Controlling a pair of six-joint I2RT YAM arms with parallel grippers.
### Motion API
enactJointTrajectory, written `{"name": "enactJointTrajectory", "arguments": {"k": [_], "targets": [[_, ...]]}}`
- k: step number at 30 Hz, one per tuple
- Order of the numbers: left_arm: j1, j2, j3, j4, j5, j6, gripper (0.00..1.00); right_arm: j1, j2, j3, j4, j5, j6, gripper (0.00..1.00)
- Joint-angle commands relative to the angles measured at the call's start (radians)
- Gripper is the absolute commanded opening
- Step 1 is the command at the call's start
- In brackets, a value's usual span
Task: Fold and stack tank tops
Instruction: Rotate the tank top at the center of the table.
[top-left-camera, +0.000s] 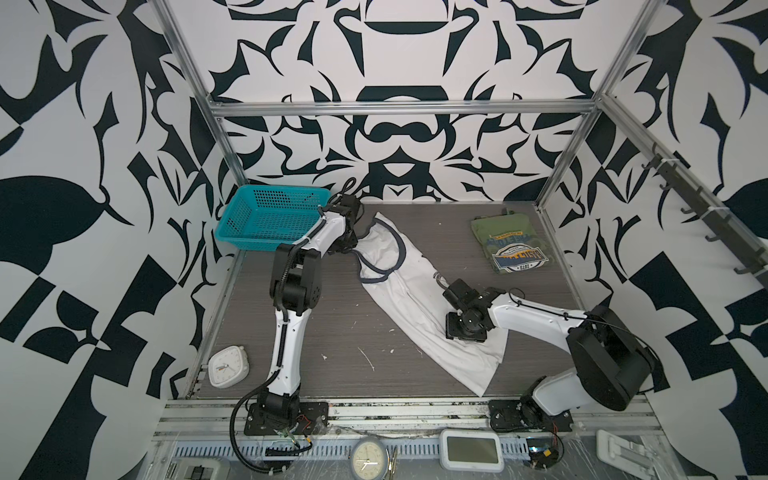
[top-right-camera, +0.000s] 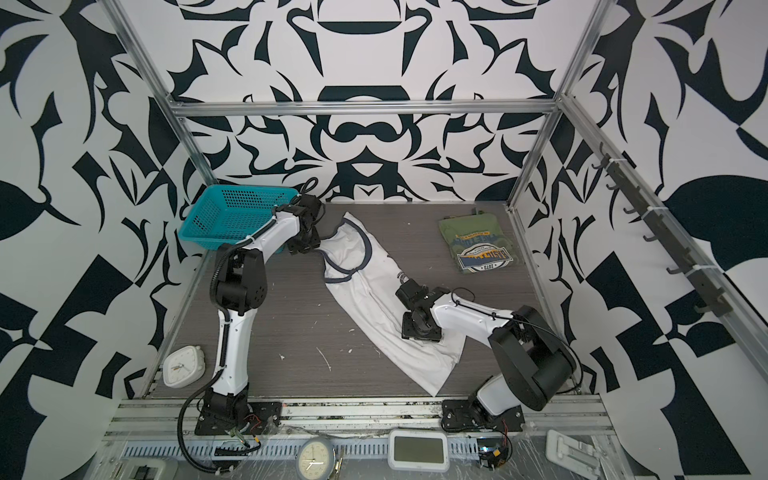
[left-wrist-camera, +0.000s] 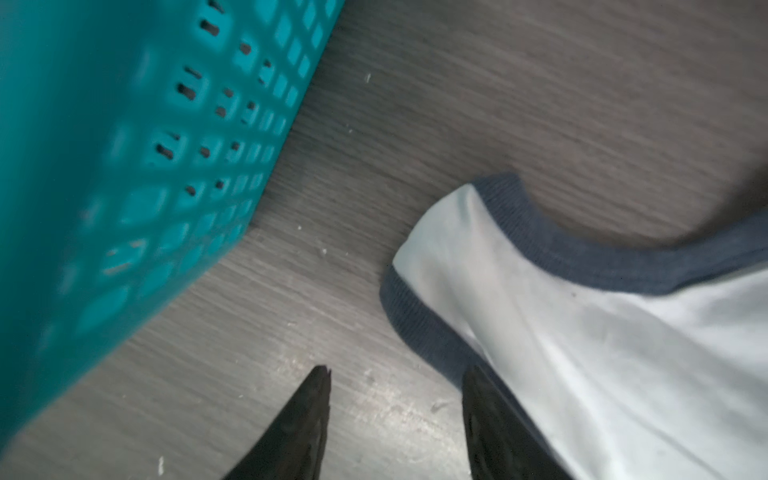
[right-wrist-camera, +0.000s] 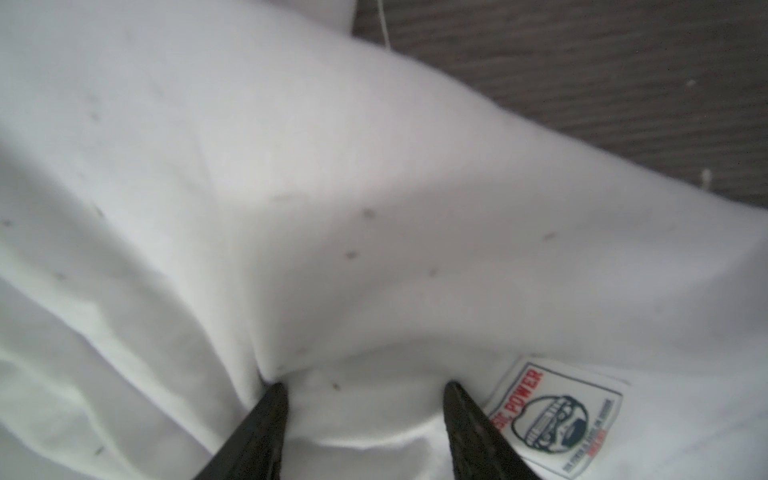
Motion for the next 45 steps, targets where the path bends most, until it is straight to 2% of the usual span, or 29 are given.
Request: {"name": "enactJointTrajectory", "arguments": {"k": [1,10,13,14,17,19,22,26,32,38,45], "targets": [[0.003,0.063,0.042,-0.007,0.009,-0.015,0.55,0.009,0.067,-0.097,-0.099,-0.091,0.028,0.63],[0.002,0.121,0.073,-0.006,0.025,-0.037,0.48,0.009,0.067,-0.094,-0.095,-0.093,0.026,0.63],[0.001,0.147,0.097,-0.006,0.035,-0.029,0.37,0.009,0.069,-0.089,-0.096,-0.091,0.026,0.62],[-0.002,0.155,0.11,-0.006,0.033,-0.02,0.31,0.009,0.068,-0.092,-0.096,-0.091,0.026,0.63],[-0.007,0.174,0.161,-0.036,-0.019,0.012,0.19,0.009,0.065,-0.092,-0.099,-0.087,0.026,0.62],[-0.009,0.175,0.205,-0.063,-0.066,0.046,0.14,0.009,0.066,-0.092,-0.101,-0.085,0.025,0.63],[-0.017,0.167,0.282,-0.105,-0.171,0.112,0.14,0.009,0.067,-0.094,-0.102,-0.087,0.028,0.62],[-0.017,0.211,0.422,-0.173,-0.224,0.182,0.14,0.009,0.056,-0.095,-0.112,-0.068,0.041,0.62],[-0.017,0.348,0.591,-0.251,-0.147,0.225,0.15,0.022,0.03,-0.084,-0.103,-0.079,0.05,0.62],[-0.017,0.411,0.627,-0.222,-0.114,0.254,0.23,0.079,0.046,-0.062,-0.074,-0.094,0.081,0.62],[-0.016,0.444,0.66,-0.141,-0.102,0.274,0.25,0.141,0.074,-0.058,-0.056,-0.098,0.129,0.62]]}}
